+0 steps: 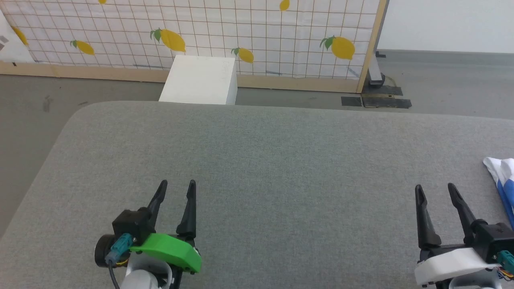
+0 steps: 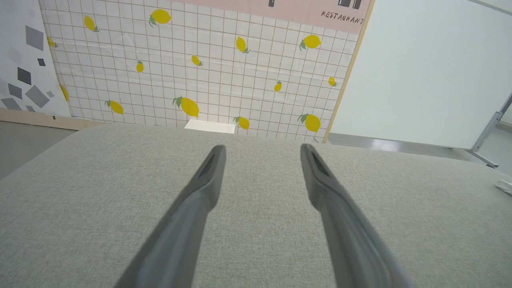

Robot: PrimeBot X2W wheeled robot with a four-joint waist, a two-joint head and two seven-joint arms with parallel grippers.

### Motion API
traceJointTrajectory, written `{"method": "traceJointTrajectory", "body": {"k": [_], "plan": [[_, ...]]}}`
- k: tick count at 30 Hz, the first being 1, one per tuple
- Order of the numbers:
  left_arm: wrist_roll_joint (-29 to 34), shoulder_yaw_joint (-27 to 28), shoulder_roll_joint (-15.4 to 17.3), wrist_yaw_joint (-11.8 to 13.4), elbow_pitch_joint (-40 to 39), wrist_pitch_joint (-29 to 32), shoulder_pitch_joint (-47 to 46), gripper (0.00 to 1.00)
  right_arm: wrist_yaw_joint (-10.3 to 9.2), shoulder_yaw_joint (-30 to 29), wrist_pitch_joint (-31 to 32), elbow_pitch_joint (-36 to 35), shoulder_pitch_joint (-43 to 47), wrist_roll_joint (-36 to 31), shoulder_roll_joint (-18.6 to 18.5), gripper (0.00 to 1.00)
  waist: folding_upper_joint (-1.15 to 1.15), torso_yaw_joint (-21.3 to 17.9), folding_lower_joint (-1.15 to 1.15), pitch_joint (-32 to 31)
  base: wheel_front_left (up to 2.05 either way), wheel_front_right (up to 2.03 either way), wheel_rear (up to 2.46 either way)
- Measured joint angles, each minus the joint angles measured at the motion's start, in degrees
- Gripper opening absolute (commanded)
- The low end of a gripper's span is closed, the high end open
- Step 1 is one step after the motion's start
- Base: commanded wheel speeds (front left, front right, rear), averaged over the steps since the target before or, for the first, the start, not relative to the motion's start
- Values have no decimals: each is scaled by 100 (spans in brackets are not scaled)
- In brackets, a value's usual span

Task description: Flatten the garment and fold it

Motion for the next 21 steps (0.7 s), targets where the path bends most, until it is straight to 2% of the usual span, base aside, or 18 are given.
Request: {"method": "traceJointTrajectory", "body": {"k": [18, 19, 21], "plan": [[-42, -65, -11, 44, 90, 0, 18, 100, 0, 34, -48, 162, 9, 124, 2, 100, 0, -10, 0, 50, 0, 0, 0], [-43, -83, -11, 44, 115, -1, 19, 0, 0, 34, -48, 178, 13, 133, 2, 0, 0, -9, 0, 42, 0, 0, 0], [-41, -83, -9, 43, 120, 3, 15, 0, 0, 32, -47, 177, 12, 132, 2, 0, 0, -11, 0, 41, 0, 0, 0]]}}
